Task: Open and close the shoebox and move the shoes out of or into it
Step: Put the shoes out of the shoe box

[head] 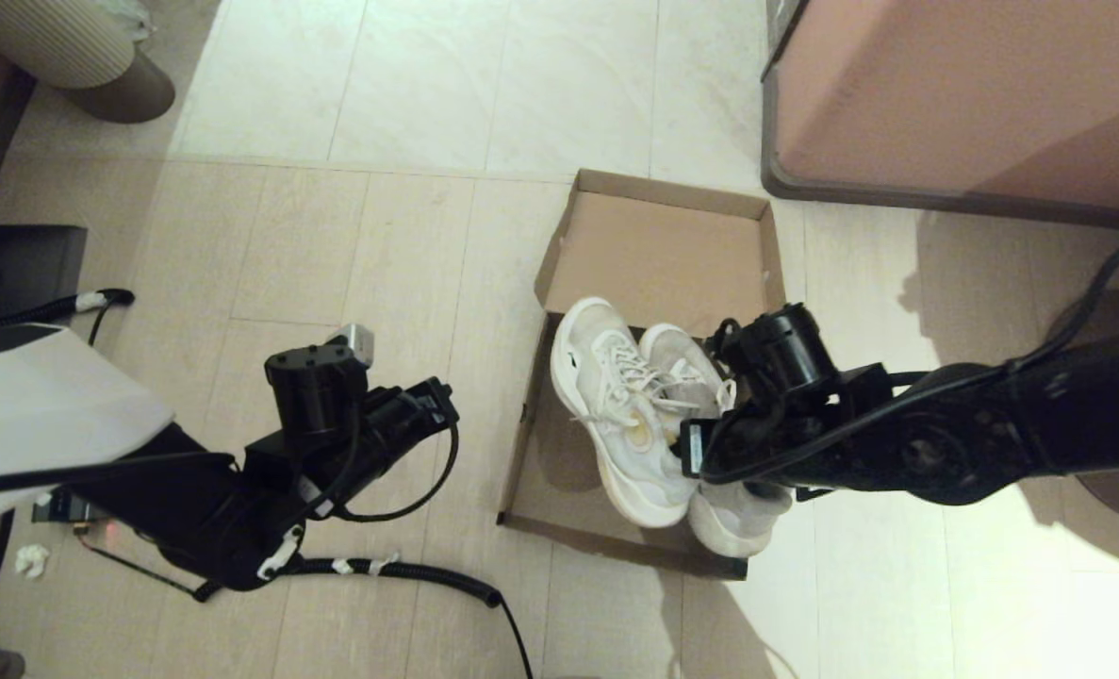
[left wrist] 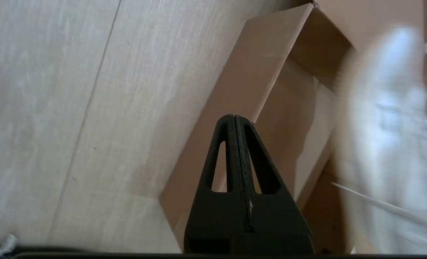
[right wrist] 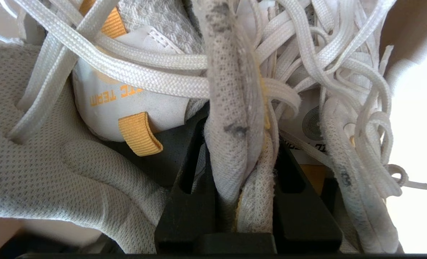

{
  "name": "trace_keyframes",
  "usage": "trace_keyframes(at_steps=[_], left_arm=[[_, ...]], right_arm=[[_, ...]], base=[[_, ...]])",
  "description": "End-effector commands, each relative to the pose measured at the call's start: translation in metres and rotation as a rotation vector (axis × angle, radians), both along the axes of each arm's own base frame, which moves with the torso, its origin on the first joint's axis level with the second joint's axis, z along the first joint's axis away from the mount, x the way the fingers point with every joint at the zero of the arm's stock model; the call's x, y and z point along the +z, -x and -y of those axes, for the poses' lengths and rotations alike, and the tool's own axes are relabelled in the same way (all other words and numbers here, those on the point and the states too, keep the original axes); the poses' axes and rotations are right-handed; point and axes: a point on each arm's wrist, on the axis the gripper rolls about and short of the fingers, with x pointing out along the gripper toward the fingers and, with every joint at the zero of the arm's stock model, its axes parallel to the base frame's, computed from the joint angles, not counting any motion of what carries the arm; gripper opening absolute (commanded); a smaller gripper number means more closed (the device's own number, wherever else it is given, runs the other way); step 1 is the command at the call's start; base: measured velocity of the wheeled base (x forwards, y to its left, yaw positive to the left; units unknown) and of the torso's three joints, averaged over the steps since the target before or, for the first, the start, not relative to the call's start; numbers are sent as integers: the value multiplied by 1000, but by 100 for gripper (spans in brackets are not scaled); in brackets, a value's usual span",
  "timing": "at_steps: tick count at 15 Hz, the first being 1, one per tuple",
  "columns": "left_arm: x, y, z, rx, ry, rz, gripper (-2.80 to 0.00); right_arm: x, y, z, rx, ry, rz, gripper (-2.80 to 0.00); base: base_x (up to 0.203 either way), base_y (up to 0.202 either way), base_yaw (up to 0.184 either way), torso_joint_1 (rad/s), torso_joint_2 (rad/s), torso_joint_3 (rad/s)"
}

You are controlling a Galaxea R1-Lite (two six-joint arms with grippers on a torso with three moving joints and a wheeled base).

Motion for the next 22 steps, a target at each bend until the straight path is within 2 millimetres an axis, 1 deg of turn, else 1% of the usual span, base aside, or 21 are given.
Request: trace_keyframes(at_steps=[1,3,5,6,7,9,10,13,15,17,21,22], left_arm=[[-1,1,-6,18,6,-6,-280],[-7,5,-19,47,-3,-30,-280],[-15,11,-33,81,-5,-42,-280],[-17,14,-40,96,-4,-36,-280],[-16,16,-44,109,-1,-27,-280],[-5,21,-46,112,8,4,-280],[-1,21,-46,112,9,19,-280],[7,16,-42,105,17,53,-280],[7,14,-42,103,17,54,-280],[5,10,-41,106,18,56,-280],[1,7,-40,123,15,49,-280],[2,7,-40,123,17,50,-280]], right_arm=[[54,35,22,3,-66,77,-280],[85,65,44,-7,-102,101,-280],[106,88,69,-69,-112,121,-280],[111,89,85,-147,-96,134,-280],[111,85,97,-217,-77,139,-280],[108,68,125,-360,-45,134,-280],[103,56,139,-432,-25,117,-280],[70,1,185,-628,11,59,-280],[46,-30,205,-681,31,43,-280],[17,-57,221,-717,46,30,-280],[-56,-111,249,-772,60,-2,-280],[-71,-122,253,-776,54,12,-280]], base=[[0,0,0,0,0,0],[0,0,0,0,0,0],[0,0,0,0,0,0],[0,0,0,0,0,0],[0,0,0,0,0,0],[0,0,0,0,0,0],[0,0,0,0,0,0],[0,0,0,0,0,0],[0,0,0,0,0,0],[0,0,0,0,0,0],[0,0,0,0,0,0],[0,0,0,0,0,0]])
